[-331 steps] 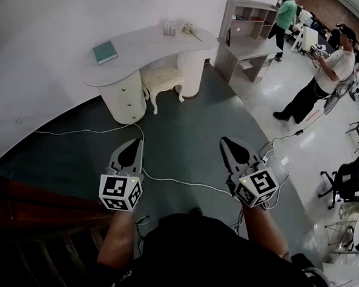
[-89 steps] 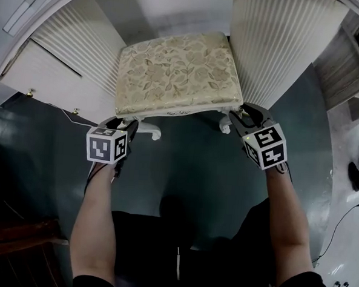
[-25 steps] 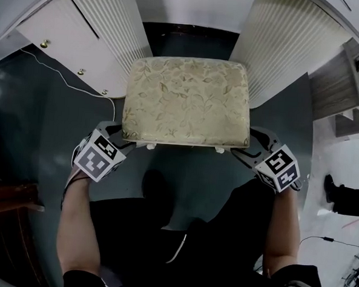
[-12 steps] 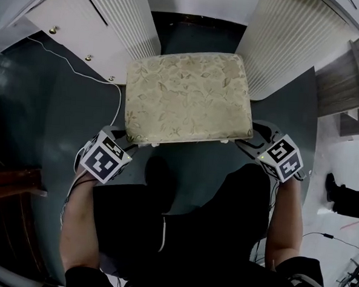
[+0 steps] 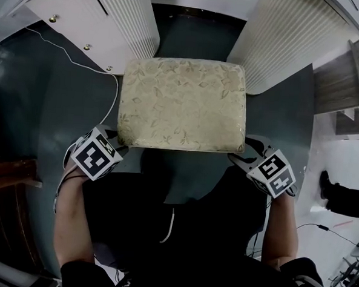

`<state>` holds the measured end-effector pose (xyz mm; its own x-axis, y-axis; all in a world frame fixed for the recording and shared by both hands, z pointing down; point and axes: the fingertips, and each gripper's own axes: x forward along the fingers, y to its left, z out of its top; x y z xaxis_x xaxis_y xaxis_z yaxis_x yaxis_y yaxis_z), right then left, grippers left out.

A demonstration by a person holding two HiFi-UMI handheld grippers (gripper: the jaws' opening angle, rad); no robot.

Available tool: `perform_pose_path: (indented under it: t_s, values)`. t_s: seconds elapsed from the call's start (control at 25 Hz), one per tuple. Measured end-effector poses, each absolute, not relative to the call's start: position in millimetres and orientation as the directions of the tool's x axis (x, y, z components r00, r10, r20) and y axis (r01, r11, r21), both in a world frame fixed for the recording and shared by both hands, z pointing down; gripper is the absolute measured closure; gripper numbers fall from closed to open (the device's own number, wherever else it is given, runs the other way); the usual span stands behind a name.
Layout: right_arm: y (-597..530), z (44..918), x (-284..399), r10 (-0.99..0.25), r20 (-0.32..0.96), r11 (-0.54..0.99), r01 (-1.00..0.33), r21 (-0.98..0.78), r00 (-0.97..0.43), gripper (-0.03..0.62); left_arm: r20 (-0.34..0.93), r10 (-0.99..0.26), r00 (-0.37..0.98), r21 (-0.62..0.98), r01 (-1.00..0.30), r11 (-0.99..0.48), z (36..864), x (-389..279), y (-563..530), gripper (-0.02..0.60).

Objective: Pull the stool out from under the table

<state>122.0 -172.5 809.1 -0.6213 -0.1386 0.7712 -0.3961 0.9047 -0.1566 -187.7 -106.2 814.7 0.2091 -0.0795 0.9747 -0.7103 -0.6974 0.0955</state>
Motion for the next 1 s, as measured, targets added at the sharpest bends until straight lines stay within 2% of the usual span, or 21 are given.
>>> perform_pose_path:
  t_s: [0.2, 0.32, 0.44, 0.64, 0.76, 0.92, 1.0]
  values:
    - [-164.9, 810.0, 122.0, -0.074, 0.791, 0.917, -0.354, -0.185, -0.607, 0.342, 0.966, -0.045, 0.256, 0.153, -0.699, -0.699, 811.9, -190.9, -105.1, 0.385]
    - [-156.9, 806.9, 127.4, -0.035, 0.794, 0.933, -0.304, -0.191, -0.606, 0.346, 0.942, -0.097, 0.32, 0.182, -0.734, -0.654, 804.7, -195.9, -108.1, 0.407]
    - [-167.7, 783.7, 138.3, -0.054, 0.765, 0.94, -0.291, -0.178, -0.642, 0.359, 0.928, -0.152, 0.339, 0.167, -0.747, -0.644, 790.4, -201.5, -113.6, 0.429]
    - [-204.6, 742.3, 138.1, -0.105, 0.663, 0.926, -0.316, -0.206, -0.741, 0.307, 0.928, -0.198, 0.315, 0.11, -0.743, -0.661, 773.6, -213.1, -123.8, 0.349]
    - [-219.3, 744.6, 127.0, -0.115, 0.662, 0.924, -0.324, -0.202, -0.741, 0.246, 0.899, -0.294, 0.325, 0.076, -0.776, -0.626, 754.8, -222.7, -144.4, 0.342]
    - [-231.5, 747.0, 103.3, -0.132, 0.648, 0.916, -0.342, -0.21, -0.75, 0.227, 0.847, -0.399, 0.352, 0.056, -0.805, -0.591, 739.1, -219.8, -175.9, 0.339]
    - [-237.1, 750.8, 96.0, -0.131, 0.646, 0.893, -0.372, -0.253, -0.752, 0.185, 0.829, -0.409, 0.381, 0.091, -0.814, -0.574, 743.0, -214.2, -187.9, 0.299]
